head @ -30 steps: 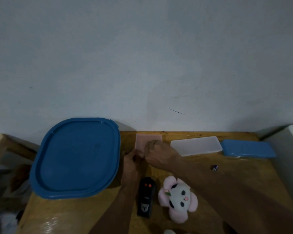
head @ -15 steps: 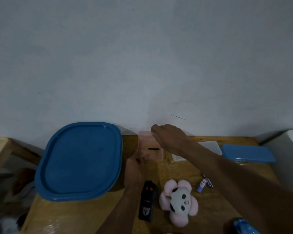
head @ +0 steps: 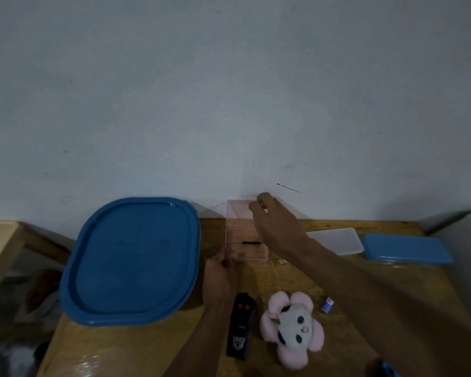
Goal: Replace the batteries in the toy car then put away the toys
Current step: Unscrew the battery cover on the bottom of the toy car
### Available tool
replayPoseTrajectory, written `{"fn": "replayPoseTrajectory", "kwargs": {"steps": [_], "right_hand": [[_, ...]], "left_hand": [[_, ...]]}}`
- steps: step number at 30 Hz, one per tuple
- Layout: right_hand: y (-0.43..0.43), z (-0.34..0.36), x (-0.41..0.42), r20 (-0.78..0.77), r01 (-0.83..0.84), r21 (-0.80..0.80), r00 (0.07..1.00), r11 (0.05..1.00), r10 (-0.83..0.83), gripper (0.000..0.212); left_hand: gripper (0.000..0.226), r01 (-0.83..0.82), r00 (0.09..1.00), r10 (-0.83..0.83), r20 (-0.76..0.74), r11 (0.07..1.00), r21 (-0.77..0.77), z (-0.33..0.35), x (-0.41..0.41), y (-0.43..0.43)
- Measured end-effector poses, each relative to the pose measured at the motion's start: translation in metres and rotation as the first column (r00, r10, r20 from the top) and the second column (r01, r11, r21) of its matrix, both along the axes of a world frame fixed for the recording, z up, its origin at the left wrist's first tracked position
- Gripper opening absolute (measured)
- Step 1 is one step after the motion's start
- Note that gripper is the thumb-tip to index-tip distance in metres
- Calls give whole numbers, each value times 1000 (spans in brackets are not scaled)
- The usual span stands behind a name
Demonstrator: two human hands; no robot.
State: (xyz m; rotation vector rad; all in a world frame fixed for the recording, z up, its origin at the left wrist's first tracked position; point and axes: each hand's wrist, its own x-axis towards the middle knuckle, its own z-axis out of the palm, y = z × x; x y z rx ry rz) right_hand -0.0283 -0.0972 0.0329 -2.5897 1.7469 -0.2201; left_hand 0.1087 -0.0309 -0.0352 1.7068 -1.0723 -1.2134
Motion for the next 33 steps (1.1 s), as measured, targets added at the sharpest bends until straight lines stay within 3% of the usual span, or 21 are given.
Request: {"fn": "replayPoseTrajectory", "kwargs": {"steps": [2, 4, 5, 9, 15, 21, 26, 29, 33], "right_hand": [[6, -1, 0, -3, -28, -21, 1000, 999, 28, 43], [10, -2, 1, -20, -57, -21, 998, 998, 56, 39], [11, -4, 2, -29, -72, 8, 997, 997, 73, 37], [14, -12, 9, -55, -95, 198, 993, 975, 108, 18], [11, -15, 17, -85, -59, 280, 993, 958, 86, 23], [10, -15, 22, -120, -42, 313, 989, 949, 84, 41], [16, 3, 15, -89, -17, 276, 995, 961, 43, 32], [27, 9, -1, -86, 34, 241, 996, 970, -13, 22], [51, 23, -31, -51, 138, 248, 990, 959, -130, 30]], "left_hand": [[21, -22, 999, 23, -26, 999, 29, 4, 0, 1], [22, 1, 999, -2, 48, 1000, 4, 7, 1, 1], [22, 21, 994, -18, 109, 1000, -23, 8, 2, 1], [21, 15, 995, -9, 95, 998, -58, 9, 2, 2], [21, -2, 997, 6, -74, 999, 49, 9, 4, 1], [20, -3, 997, 6, -71, 999, 46, 21, 2, 2], [19, 119, 958, -125, 257, 992, 37, 24, 4, 4], [32, 140, 852, -133, 507, 990, 23, 25, 1, 13], [37, 281, 725, -193, 662, 959, -29, 53, -10, 33]]}}
